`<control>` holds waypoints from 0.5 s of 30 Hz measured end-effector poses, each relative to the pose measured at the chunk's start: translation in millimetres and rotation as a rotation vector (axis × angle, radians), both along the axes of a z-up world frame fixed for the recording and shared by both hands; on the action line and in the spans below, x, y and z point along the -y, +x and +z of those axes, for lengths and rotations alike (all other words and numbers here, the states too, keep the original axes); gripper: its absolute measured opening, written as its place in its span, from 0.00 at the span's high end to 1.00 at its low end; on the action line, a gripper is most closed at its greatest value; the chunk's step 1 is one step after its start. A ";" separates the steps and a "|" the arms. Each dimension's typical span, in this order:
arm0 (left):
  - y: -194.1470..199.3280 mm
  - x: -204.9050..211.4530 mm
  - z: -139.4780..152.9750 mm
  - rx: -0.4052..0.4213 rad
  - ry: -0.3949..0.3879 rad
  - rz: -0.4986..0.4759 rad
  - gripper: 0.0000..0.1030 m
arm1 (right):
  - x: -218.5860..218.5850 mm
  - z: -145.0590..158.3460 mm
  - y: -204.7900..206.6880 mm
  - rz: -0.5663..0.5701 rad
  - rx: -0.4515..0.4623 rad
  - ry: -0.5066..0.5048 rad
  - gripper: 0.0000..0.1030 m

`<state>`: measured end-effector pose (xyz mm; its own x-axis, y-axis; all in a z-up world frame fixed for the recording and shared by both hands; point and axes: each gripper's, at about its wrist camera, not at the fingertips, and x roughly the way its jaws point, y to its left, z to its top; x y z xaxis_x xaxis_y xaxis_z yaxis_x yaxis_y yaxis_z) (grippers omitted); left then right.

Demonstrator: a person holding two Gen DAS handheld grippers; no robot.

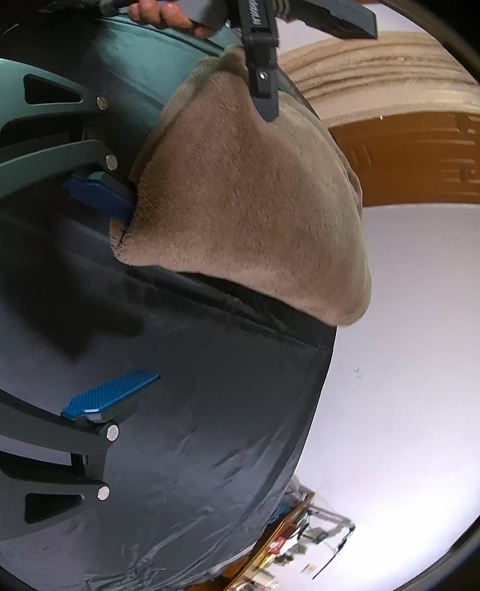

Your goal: Fold clothes

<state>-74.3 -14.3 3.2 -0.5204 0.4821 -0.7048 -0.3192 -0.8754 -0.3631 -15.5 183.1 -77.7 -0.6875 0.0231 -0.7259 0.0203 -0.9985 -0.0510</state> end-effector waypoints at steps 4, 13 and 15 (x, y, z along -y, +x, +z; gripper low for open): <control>-5.4 23.9 3.4 0.041 0.153 0.013 0.01 | 14.0 14.5 14.8 0.039 -0.068 0.028 0.22; -11.0 57.3 -1.7 0.090 0.305 0.064 0.01 | 53.4 50.9 29.2 0.175 -0.249 0.040 0.22; -11.2 56.9 -2.3 0.089 0.296 0.065 0.01 | 60.2 55.3 18.7 0.188 -0.252 0.047 0.22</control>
